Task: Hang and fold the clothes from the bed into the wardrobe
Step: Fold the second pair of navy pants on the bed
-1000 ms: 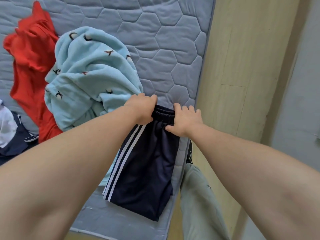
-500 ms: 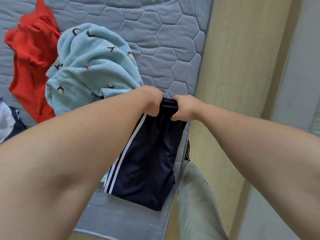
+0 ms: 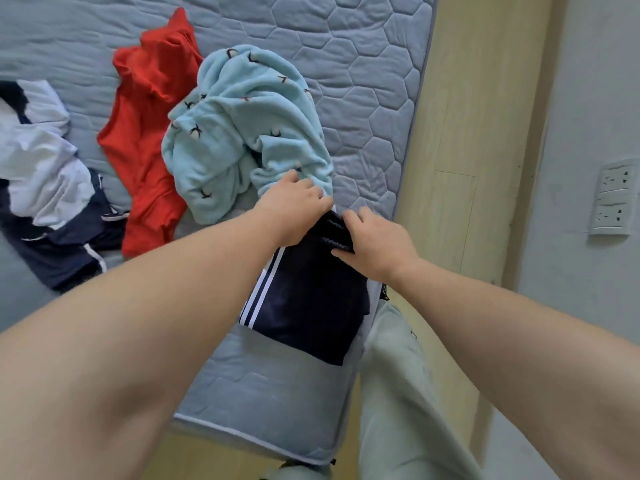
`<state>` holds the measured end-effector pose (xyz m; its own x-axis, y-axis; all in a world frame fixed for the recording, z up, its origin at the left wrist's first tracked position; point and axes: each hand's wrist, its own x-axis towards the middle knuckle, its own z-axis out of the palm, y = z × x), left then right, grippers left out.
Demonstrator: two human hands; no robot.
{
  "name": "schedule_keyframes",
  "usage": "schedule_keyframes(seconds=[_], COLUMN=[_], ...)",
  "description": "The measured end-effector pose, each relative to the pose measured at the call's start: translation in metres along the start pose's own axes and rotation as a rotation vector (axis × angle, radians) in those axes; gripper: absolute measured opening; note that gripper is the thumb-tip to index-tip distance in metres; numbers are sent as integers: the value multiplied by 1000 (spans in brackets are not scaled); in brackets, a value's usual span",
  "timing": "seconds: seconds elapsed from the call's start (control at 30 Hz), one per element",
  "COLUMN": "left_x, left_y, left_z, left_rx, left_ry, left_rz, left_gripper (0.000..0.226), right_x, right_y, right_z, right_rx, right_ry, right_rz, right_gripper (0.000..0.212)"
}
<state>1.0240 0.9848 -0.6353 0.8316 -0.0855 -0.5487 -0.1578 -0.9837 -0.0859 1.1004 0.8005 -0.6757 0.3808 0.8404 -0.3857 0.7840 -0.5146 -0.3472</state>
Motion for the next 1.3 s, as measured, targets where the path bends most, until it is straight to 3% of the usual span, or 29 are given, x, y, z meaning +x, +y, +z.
schedule_keyframes(seconds=[0.13,0.27,0.43,0.57,0.67,0.77,0.8,0.87,0.9,1.03,1.2,1.3], left_x=[-90,-150,-169,-158,-157,-158,-158,-160,-160,-143,-116,-113], left_y=[32,62,87,107,131,148,151,156,159,168,175,179], left_z=[28,65,129,190,226,247,252,260,263,266,256,256], left_rx=[40,72,40,-126,-540,-1392,-1755,-2352,-2466,-2572,-2680,-2705], left_ry=[107,196,239,139,147,157,132,66,58,152,274,308], left_rz=[-15,-50,-111,-278,-680,-1363,-1501,-1490,-1406,-1235,-1327,-1361], left_gripper=[42,33,43,62,71,71,70,59,53,51,58,48], right_x=[-62,-99,-108,-101,-99,-97,-95,-95,-95,-96,-101,-103], right_y=[-61,-111,-135,-130,-131,-132,-132,-129,-127,-116,-106,-102], right_z=[25,56,106,153,188,212,217,225,228,232,232,233], right_rx=[-108,-195,-206,-225,-230,-141,-118,-95,-88,-36,108,133], right_ry=[89,40,-11,-71,-147,-166,-165,-161,-156,-140,-66,-77], right_rz=[-78,-109,-77,-36,-29,18,30,33,26,-28,7,13], right_gripper=[50,50,60,59,56,51,49,48,47,43,35,35])
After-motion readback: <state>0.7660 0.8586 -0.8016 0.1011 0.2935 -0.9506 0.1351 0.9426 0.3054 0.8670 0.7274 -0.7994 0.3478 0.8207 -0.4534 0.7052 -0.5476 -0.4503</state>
